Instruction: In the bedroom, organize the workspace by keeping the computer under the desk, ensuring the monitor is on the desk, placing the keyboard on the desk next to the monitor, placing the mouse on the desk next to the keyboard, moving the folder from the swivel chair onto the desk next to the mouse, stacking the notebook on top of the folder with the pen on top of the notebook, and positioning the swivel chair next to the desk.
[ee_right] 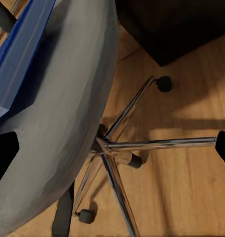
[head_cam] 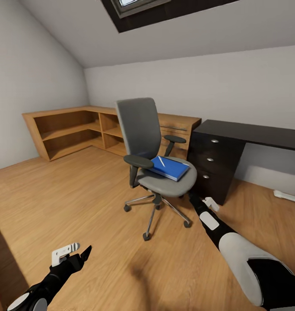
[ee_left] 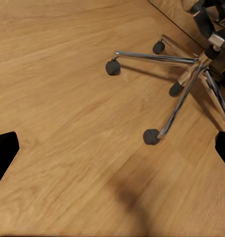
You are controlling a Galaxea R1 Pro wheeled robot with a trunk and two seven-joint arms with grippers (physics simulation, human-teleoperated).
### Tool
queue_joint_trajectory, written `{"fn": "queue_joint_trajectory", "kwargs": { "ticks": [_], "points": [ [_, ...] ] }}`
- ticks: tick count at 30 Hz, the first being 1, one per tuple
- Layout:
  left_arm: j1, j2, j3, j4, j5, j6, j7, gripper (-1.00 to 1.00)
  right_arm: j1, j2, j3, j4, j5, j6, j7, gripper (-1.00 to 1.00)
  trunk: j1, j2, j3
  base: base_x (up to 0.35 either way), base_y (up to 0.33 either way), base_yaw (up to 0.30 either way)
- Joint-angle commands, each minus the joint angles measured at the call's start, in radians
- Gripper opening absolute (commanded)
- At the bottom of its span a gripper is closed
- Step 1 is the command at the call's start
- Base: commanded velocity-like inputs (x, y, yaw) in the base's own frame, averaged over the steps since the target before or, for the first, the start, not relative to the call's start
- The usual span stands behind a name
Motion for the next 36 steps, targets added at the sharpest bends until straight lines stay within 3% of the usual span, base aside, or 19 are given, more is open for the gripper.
{"fn": "queue_joint_trajectory", "kwargs": {
  "ticks": [1,13,14,15,17,19,20,24,26,31,36],
  "points": [
    [0.000,-0.001,0.002,-0.001,0.005,0.007,-0.004,1.00,-0.001,0.000,0.001,0.001,-0.008,-0.003,0.004,1.00,0.000,0.000,0.000,-0.005,0.004,0.243],
    [0.000,-0.004,-0.007,0.002,0.004,0.008,-0.002,1.00,-0.001,0.001,0.002,0.001,-0.009,-0.003,0.004,1.00,0.000,0.000,0.003,-0.001,0.001,0.178],
    [0.000,-0.005,-0.051,0.005,0.004,0.009,0.003,1.00,0.000,0.001,0.001,0.001,-0.009,-0.003,0.004,1.00,0.000,0.000,0.003,0.000,0.000,0.020],
    [0.000,-0.004,-0.111,0.006,0.003,0.016,0.060,1.00,-0.001,0.000,0.001,0.001,-0.008,-0.003,0.004,1.00,0.000,0.000,0.003,0.000,0.000,0.007],
    [-0.004,-0.008,-0.131,0.007,0.005,0.054,0.149,1.00,0.000,0.001,0.001,0.001,-0.009,-0.003,0.004,1.00,0.000,0.000,0.003,0.000,0.000,0.003],
    [-0.048,-0.021,-0.144,0.007,0.006,0.130,0.213,1.00,0.000,0.001,0.001,0.002,-0.009,-0.003,0.004,1.00,0.000,0.000,0.003,0.000,0.000,0.001],
    [-0.125,-0.044,-0.152,0.015,0.007,0.213,0.242,1.00,-0.001,0.001,0.001,0.002,-0.008,-0.004,0.004,1.00,0.000,0.000,0.003,0.000,0.000,0.000],
    [-0.263,-0.063,-0.155,0.102,0.008,0.320,0.259,1.00,0.000,0.001,0.001,0.002,-0.008,-0.004,0.004,1.00,0.000,0.000,0.003,0.000,0.000,0.000],
    [-0.339,-0.068,-0.156,0.201,0.010,0.352,0.262,1.00,0.000,0.001,0.002,0.002,-0.008,-0.005,0.004,1.00,0.000,0.000,0.003,0.000,0.000,0.000],
    [-0.388,-0.071,-0.156,0.309,0.010,0.366,0.258,1.00,-0.001,0.003,0.003,0.004,-0.007,-0.005,0.005,1.00,0.000,0.000,0.003,0.000,0.000,0.000],
    [-0.400,-0.071,-0.159,0.341,0.008,0.366,0.257,1.00,-0.001,0.003,0.003,0.006,-0.007,-0.004,0.005,1.00,0.000,0.000,0.003,0.000,0.000,0.000]
  ]
}}
